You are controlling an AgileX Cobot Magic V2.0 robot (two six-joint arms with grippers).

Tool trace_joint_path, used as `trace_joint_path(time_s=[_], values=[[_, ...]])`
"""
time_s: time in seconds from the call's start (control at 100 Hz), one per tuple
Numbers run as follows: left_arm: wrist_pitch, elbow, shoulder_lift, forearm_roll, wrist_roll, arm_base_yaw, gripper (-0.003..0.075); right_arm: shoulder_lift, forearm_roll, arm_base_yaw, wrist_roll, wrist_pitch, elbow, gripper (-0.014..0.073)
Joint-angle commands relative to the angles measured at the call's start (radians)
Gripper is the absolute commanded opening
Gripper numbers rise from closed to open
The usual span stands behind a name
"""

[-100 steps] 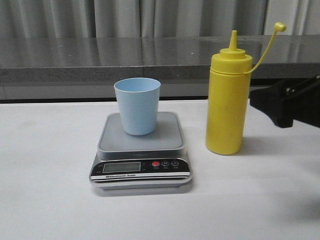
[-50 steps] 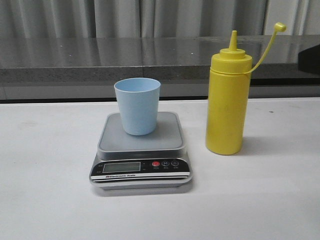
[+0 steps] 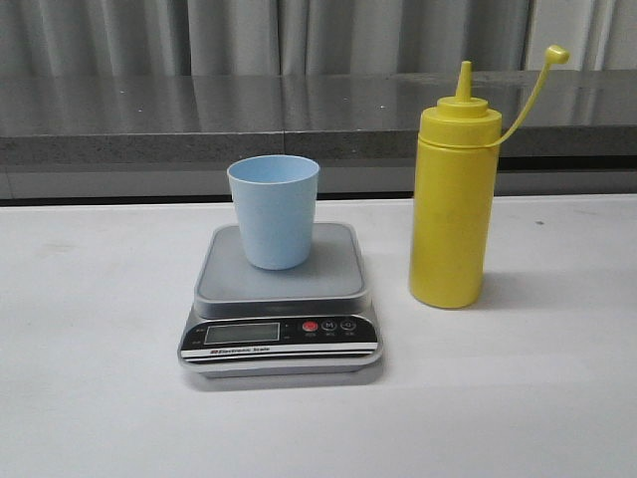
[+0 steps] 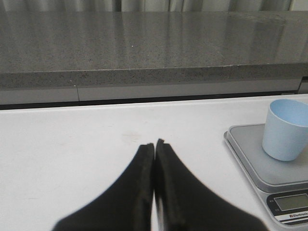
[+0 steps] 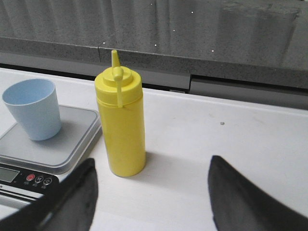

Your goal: Pour seasoning into cup on scale with both arms

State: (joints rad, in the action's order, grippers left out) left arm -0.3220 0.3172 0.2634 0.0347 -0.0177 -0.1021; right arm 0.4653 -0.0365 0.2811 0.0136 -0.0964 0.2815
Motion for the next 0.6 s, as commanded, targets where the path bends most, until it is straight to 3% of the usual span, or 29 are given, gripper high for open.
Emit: trace_joint_path(time_s=[0.0, 0.31, 0.59], values=[[0.08, 0.03, 0.009, 0.009, -0.002, 0.003, -0.002, -0.048, 0.026, -0.005, -0.014, 0.017, 0.048, 0.0389], [0.08, 0.03, 0.009, 0.009, -0.002, 0.003, -0.002, -0.14, 0.057, -0.005, -0.014, -0.003, 0.049, -0.0074], [0.08, 0.03, 0.009, 0.009, -0.002, 0.003, -0.002, -0.14, 0.058, -0.005, -0.014, -0.004, 0.049, -0.0067]])
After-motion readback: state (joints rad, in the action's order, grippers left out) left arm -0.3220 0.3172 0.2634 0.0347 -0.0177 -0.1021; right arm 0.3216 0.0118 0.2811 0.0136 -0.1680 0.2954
